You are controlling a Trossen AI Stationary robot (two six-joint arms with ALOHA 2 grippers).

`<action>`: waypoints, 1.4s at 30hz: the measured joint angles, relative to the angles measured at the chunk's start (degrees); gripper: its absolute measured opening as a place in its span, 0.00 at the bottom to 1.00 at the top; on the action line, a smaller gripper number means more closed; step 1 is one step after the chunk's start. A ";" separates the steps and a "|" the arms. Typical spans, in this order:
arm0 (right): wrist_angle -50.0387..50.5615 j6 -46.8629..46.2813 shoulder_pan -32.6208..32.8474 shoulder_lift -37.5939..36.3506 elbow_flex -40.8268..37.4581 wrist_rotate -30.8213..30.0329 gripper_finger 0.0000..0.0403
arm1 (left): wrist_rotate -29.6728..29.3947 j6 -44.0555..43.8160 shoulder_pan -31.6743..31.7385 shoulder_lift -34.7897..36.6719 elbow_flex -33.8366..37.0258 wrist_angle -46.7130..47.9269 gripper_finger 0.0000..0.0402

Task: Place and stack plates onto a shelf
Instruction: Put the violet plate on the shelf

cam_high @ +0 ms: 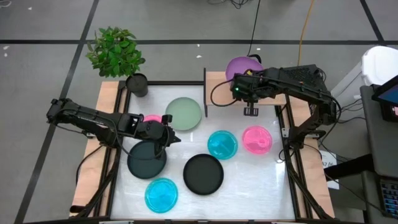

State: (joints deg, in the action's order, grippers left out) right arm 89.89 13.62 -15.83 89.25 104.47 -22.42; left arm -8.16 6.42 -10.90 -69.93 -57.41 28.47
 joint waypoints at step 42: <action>-1.17 0.49 -10.01 0.02 -20.70 -1.59 0.01 | 0.07 -0.68 -0.02 0.00 0.00 0.04 0.01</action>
State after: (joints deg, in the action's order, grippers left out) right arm 88.72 14.11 -25.85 89.27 83.77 -24.01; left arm -8.10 5.74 -10.92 -69.93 -57.41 28.51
